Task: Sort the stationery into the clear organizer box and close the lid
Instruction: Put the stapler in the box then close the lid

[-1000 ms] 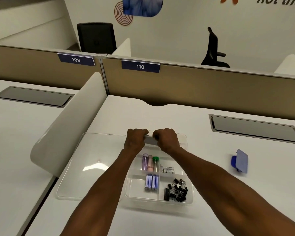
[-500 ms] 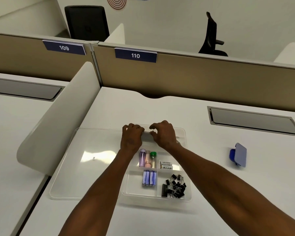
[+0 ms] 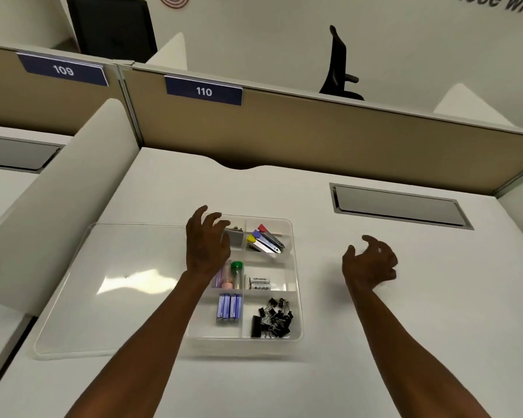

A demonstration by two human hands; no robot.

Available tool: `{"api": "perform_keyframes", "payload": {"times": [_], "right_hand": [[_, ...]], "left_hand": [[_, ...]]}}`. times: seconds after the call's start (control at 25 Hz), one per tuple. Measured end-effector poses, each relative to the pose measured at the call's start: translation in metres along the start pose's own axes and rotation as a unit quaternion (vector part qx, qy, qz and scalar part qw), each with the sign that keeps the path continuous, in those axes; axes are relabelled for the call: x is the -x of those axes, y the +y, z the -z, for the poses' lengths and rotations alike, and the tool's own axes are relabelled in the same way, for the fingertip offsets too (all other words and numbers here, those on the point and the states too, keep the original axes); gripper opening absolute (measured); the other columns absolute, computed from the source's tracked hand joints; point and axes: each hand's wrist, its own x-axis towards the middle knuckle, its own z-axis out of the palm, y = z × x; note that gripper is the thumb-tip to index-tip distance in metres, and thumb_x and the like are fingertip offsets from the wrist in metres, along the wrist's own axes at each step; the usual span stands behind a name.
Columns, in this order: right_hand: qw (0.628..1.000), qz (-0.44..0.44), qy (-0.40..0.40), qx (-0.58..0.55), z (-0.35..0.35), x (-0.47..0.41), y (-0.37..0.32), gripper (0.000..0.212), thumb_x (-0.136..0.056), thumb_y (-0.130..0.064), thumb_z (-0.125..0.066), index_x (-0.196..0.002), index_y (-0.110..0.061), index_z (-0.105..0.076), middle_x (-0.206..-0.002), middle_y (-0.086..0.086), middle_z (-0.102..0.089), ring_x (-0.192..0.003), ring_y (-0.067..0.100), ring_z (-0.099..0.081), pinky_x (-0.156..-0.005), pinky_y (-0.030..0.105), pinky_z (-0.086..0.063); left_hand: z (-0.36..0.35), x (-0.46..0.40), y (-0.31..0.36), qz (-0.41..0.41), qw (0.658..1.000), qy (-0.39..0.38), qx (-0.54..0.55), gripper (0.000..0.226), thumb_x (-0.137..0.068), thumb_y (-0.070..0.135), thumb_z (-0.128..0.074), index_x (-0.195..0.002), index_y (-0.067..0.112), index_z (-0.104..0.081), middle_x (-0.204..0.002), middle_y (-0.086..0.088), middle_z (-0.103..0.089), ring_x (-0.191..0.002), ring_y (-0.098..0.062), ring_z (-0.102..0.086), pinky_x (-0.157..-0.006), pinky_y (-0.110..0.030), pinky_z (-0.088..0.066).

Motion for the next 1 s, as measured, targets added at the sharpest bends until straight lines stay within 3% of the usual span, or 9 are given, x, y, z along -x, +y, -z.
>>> {"api": "perform_keyframes", "payload": {"times": [0.08, 0.2, 0.4, 0.48, 0.6, 0.68, 0.76, 0.88, 1.0], "right_hand": [[0.994, -0.095, -0.047, 0.033, 0.01, -0.012, 0.023, 0.04, -0.083, -0.023, -0.073, -0.121, -0.025, -0.061, -0.135, 0.01, -0.05, -0.134, 0.033, -0.037, -0.107, 0.053, -0.032], [0.981, -0.154, -0.113, -0.023, 0.017, -0.019, 0.043, 0.046, -0.087, -0.021, -0.069, -0.13, -0.013, -0.056, -0.131, 0.019, -0.055, -0.123, 0.039, -0.053, -0.104, 0.05, -0.044], [0.957, -0.212, -0.095, -0.173, 0.02, -0.019, 0.055, 0.037, -0.083, -0.019, -0.074, -0.117, -0.007, -0.066, -0.117, 0.017, -0.068, -0.105, 0.036, -0.065, -0.091, 0.041, -0.054], [0.903, -0.303, -0.124, -0.279, 0.023, -0.017, 0.051, 0.038, -0.081, -0.021, -0.077, -0.113, -0.002, -0.067, -0.11, 0.016, -0.067, -0.096, 0.033, -0.065, -0.086, 0.04, -0.054], [0.767, -0.383, -0.202, -0.473, 0.033, -0.004, 0.038, 0.035, -0.081, -0.009, -0.076, -0.11, 0.0, -0.06, -0.108, 0.019, -0.064, -0.085, 0.028, -0.064, -0.073, 0.033, -0.054], [0.702, -0.375, -0.262, -0.546, 0.043, 0.013, 0.029, 0.035, -0.084, -0.009, -0.075, -0.115, -0.002, -0.059, -0.105, 0.019, -0.064, -0.082, 0.026, -0.064, -0.073, 0.03, -0.054], [0.673, -0.346, -0.306, -0.578, 0.052, 0.033, 0.02, 0.031, -0.085, -0.009, -0.072, -0.115, -0.003, -0.062, -0.104, 0.018, -0.065, -0.085, 0.025, -0.064, -0.079, 0.031, -0.053], [0.666, -0.266, -0.387, -0.58, 0.063, 0.062, 0.003, 0.035, -0.074, -0.004, -0.072, -0.109, -0.005, -0.067, -0.096, 0.015, -0.069, -0.085, 0.025, -0.067, -0.082, 0.034, -0.053], [0.672, -0.167, -0.488, -0.531, 0.066, 0.087, -0.016, 0.039, -0.075, 0.002, -0.07, -0.112, -0.006, -0.067, -0.094, 0.014, -0.07, -0.085, 0.027, -0.068, -0.085, 0.037, -0.054]], "left_hand": [[-0.002, 0.007, 0.013, -0.006, 1.0, 0.016, 0.016, 0.022, -0.078, 0.012, -0.074, -0.1, 0.013, -0.075, -0.122, -0.008, -0.066, -0.133, -0.034, -0.043, -0.106, -0.047, -0.04], [-0.004, 0.02, 0.029, -0.014, 0.998, 0.034, 0.045, 0.02, -0.08, 0.012, -0.072, -0.099, 0.013, -0.075, -0.12, -0.007, -0.067, -0.133, -0.034, -0.043, -0.106, -0.047, -0.039], [-0.002, 0.048, 0.049, -0.02, 0.996, 0.036, 0.083, 0.023, -0.079, 0.011, -0.071, -0.102, 0.016, -0.074, -0.12, -0.005, -0.067, -0.133, -0.033, -0.044, -0.111, -0.049, -0.035], [0.0, 0.059, 0.053, -0.017, 0.995, 0.041, 0.086, 0.022, -0.08, 0.013, -0.07, -0.101, 0.017, -0.074, -0.119, -0.003, -0.067, -0.134, -0.031, -0.043, -0.11, -0.044, -0.037], [0.002, 0.071, 0.06, 0.008, 0.994, 0.034, 0.102, 0.022, -0.081, 0.015, -0.069, -0.102, 0.02, -0.074, -0.118, 0.001, -0.067, -0.136, -0.028, -0.04, -0.109, -0.038, -0.037], [0.003, 0.075, 0.064, 0.007, 0.993, 0.028, 0.118, 0.022, -0.081, 0.015, -0.068, -0.102, 0.021, -0.073, -0.116, 0.004, -0.067, -0.133, -0.026, -0.042, -0.107, -0.037, -0.039], [0.008, 0.078, 0.071, 0.014, 0.988, 0.012, 0.151, 0.021, -0.082, 0.016, -0.067, -0.102, 0.023, -0.073, -0.108, 0.008, -0.069, -0.122, -0.019, -0.052, -0.102, -0.033, -0.043], [0.019, 0.082, 0.085, 0.056, 0.974, -0.029, 0.219, 0.012, -0.086, 0.022, -0.069, -0.094, 0.029, -0.074, -0.077, 0.015, -0.072, -0.077, 0.003, -0.065, -0.088, -0.001, -0.033], [0.03, 0.09, 0.096, 0.078, 0.94, -0.078, 0.322, 0.013, -0.091, 0.034, -0.066, -0.098, 0.027, -0.074, -0.074, 0.011, -0.073, -0.066, -0.002, -0.068, -0.074, -0.001, -0.042]]}}
